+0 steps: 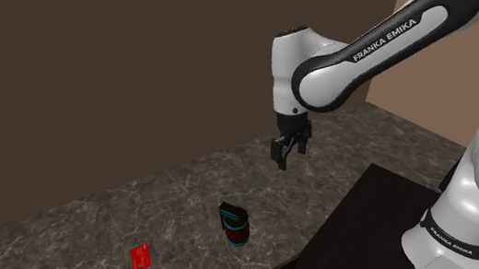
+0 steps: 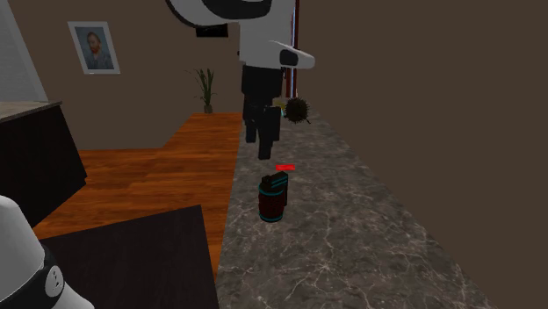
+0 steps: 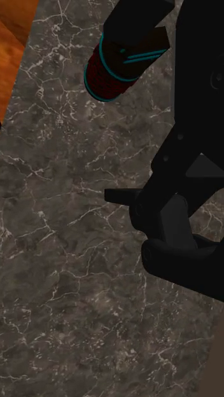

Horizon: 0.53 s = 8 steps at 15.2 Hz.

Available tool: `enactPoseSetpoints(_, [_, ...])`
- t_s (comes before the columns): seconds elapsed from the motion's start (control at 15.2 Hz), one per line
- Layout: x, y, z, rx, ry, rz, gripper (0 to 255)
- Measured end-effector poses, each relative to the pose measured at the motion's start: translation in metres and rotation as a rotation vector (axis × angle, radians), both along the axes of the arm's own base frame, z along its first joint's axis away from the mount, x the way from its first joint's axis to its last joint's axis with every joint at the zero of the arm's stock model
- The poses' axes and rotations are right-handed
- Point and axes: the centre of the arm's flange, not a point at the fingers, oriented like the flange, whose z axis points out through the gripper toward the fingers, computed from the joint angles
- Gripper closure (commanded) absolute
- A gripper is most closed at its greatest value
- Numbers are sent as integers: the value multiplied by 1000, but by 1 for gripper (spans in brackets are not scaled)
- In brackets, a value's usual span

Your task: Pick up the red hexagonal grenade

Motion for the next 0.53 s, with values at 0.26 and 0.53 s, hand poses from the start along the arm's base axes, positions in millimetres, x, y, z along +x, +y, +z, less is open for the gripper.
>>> enactPoseSetpoints(0.26, [18, 32, -36, 11, -1, -2, 0])
enactPoseSetpoints(0.53, [36, 67, -70, 22, -3, -5, 0])
